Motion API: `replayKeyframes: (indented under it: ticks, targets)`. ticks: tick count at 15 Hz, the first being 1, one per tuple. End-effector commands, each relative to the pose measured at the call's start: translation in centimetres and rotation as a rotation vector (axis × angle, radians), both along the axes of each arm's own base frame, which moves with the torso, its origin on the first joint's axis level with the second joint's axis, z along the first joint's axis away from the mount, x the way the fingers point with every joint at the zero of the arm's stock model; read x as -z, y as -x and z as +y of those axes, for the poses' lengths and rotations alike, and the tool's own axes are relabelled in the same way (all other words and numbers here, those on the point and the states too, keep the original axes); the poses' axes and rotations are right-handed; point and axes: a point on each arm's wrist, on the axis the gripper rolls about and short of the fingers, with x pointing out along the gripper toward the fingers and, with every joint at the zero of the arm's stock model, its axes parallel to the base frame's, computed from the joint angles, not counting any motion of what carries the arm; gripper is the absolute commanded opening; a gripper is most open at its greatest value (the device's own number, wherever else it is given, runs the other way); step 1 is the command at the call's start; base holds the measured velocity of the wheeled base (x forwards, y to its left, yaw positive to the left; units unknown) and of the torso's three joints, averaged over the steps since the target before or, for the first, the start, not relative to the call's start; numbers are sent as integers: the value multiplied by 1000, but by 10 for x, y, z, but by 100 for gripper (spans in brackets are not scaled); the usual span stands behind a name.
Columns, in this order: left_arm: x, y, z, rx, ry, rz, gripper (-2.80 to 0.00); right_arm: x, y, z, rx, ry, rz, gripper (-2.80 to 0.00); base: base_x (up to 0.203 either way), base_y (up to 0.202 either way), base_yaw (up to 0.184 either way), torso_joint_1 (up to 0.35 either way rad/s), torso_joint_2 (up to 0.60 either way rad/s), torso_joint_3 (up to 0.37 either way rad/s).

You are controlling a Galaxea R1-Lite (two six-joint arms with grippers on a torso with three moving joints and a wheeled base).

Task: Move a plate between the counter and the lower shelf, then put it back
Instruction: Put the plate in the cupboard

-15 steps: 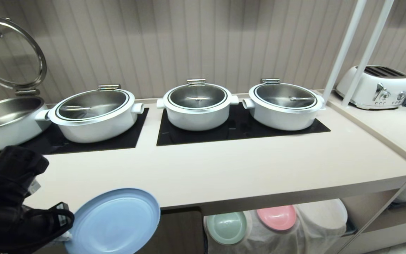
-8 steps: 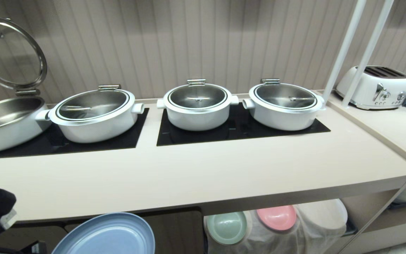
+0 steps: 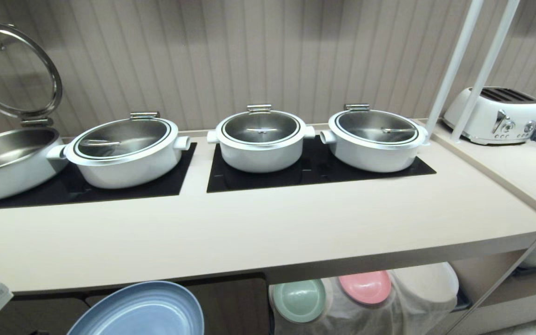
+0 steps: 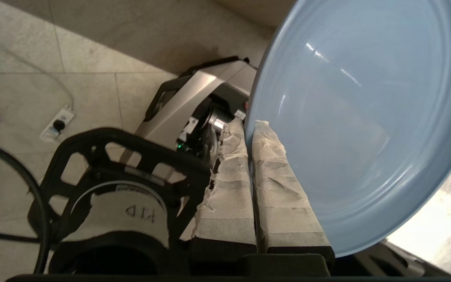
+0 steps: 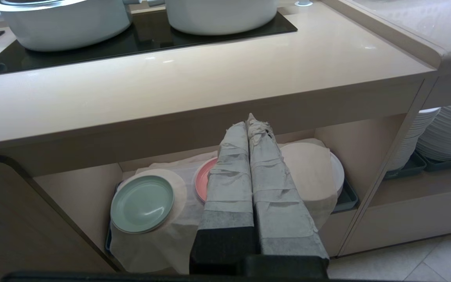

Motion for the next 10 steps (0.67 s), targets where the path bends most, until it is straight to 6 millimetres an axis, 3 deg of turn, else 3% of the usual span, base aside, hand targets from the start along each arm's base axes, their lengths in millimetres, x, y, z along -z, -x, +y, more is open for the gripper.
replayKeyframes:
  ticks: [1, 10]
  targets:
    - [1, 8, -1, 12, 3, 6, -280, 0, 0, 0, -1, -1, -1, -280, 0, 0, 0, 0, 0, 0]
    - [4, 14, 0, 15, 2, 3, -280, 0, 0, 0, 0, -1, 0, -280, 0, 0, 0, 0, 0, 0]
